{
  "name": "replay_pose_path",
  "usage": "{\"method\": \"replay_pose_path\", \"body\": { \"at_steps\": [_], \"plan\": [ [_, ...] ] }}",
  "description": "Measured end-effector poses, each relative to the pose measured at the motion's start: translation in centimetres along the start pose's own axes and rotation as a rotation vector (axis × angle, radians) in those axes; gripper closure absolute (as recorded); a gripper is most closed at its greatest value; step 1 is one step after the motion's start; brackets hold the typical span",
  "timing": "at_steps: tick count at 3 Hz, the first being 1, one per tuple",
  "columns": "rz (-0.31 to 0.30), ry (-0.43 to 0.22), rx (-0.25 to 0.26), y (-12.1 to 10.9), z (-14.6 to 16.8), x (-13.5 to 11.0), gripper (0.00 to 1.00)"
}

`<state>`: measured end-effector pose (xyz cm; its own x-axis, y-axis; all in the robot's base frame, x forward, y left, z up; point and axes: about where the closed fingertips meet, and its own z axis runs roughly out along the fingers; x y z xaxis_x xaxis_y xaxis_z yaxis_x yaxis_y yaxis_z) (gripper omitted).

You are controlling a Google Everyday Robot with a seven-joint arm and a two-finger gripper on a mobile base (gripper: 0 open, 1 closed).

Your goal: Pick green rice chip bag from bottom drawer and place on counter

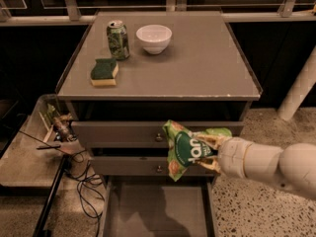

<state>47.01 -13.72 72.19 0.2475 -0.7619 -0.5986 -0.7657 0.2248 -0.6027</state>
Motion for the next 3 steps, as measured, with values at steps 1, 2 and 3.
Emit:
{"method": "replay_pose_path", "body": {
  "at_steps": [1, 2, 3],
  "plan": [
    [-0.024, 0.0, -0.023, -4.2, -1.9, -3.8, 1.0],
    [-0.066, 0.102, -0.023, -8.1, -2.2, -8.9, 1.0],
    [-0.071, 0.103, -0.018, -8.4, -2.2, -9.1, 1.0]
  ]
}}
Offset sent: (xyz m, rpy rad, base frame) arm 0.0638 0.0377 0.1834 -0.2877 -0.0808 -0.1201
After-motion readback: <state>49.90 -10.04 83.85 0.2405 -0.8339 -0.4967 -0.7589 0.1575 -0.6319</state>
